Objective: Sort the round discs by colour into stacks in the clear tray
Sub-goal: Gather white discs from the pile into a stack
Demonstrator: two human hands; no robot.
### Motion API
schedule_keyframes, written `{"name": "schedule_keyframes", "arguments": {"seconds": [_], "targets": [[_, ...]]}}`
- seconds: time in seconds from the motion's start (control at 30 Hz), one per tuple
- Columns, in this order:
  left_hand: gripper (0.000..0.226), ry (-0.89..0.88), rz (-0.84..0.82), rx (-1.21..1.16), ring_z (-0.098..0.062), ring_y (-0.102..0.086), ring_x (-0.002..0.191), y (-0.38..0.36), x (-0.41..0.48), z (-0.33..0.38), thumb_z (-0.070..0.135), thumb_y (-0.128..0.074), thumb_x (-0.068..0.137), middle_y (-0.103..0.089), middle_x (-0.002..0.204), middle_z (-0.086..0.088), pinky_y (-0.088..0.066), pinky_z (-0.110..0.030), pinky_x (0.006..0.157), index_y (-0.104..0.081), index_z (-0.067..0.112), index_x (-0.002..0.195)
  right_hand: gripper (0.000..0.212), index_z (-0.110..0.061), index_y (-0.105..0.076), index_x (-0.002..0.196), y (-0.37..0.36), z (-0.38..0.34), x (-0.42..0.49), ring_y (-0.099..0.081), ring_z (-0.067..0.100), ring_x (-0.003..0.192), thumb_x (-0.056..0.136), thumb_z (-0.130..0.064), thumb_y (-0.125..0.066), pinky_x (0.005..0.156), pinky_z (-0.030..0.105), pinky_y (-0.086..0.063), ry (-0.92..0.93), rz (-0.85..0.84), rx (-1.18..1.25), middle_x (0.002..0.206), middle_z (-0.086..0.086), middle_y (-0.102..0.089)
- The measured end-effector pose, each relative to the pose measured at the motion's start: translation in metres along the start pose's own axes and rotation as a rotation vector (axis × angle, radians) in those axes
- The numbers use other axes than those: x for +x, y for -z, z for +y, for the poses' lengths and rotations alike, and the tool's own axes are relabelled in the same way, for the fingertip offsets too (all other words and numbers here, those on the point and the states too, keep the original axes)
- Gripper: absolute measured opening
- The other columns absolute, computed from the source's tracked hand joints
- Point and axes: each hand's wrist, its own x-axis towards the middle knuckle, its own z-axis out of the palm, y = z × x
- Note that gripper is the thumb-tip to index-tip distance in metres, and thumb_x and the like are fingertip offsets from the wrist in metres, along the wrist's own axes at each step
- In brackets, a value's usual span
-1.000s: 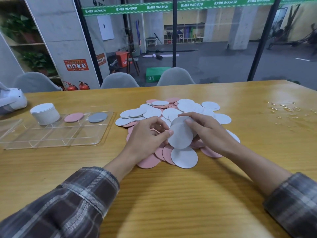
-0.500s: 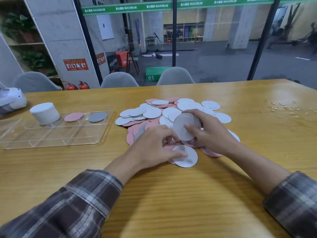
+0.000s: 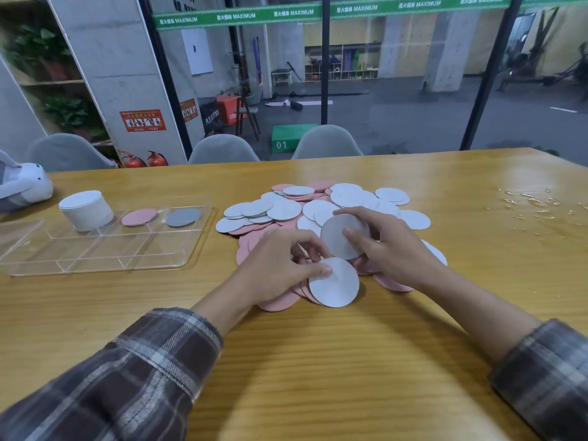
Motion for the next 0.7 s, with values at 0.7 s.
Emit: {"name": "schedule_keyframes", "arguments": {"seconds": [0.7], "targets": [[0.014,0.022,0.276,-0.054,-0.006,-0.068,0.063,-0.005,0.003,-0.004,0.020,-0.087,0.083,-0.073,0.071,0.006,-0.052,-0.018,0.063,-0.074,0.014,0.084,0.036,-0.026,-0.060,0.133,-0.003,0.006,0.002,-0.071,0.009,0.078,0.098,-0.019,-0.066,0.064,0.023,-0.056,0.044,-0.089,-0.023,0.113,-0.003,-0.068]]}}
